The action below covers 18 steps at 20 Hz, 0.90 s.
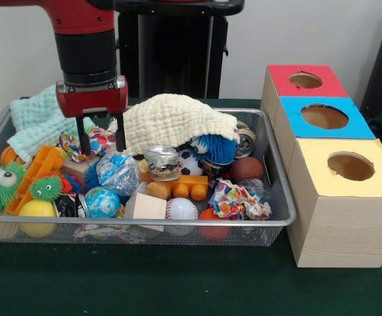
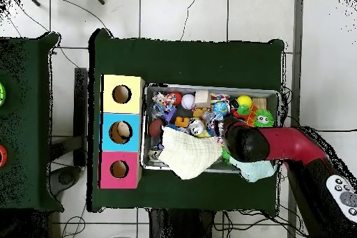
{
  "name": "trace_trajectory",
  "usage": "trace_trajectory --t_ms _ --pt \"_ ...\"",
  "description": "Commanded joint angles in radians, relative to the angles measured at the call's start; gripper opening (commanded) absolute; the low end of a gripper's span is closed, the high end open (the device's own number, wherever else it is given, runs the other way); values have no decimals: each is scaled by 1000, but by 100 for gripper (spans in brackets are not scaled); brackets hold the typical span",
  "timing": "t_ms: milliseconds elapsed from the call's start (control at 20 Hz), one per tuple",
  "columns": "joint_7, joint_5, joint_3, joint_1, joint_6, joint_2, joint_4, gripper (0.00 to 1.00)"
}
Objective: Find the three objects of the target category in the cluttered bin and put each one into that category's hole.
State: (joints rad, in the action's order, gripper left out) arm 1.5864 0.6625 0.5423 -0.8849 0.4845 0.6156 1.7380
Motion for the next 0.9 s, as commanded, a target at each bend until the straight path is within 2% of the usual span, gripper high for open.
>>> trace_trajectory --t_ms 50,200,550,900 --pt "20 19 -47 27 26 -75 -113 100" --pt "9 21 -48 31 23 -96 -136 100" --pt "-10 36 -59 69 56 -72 -155 100" --pt "24 28 -85 108 34 -20 -115 100"
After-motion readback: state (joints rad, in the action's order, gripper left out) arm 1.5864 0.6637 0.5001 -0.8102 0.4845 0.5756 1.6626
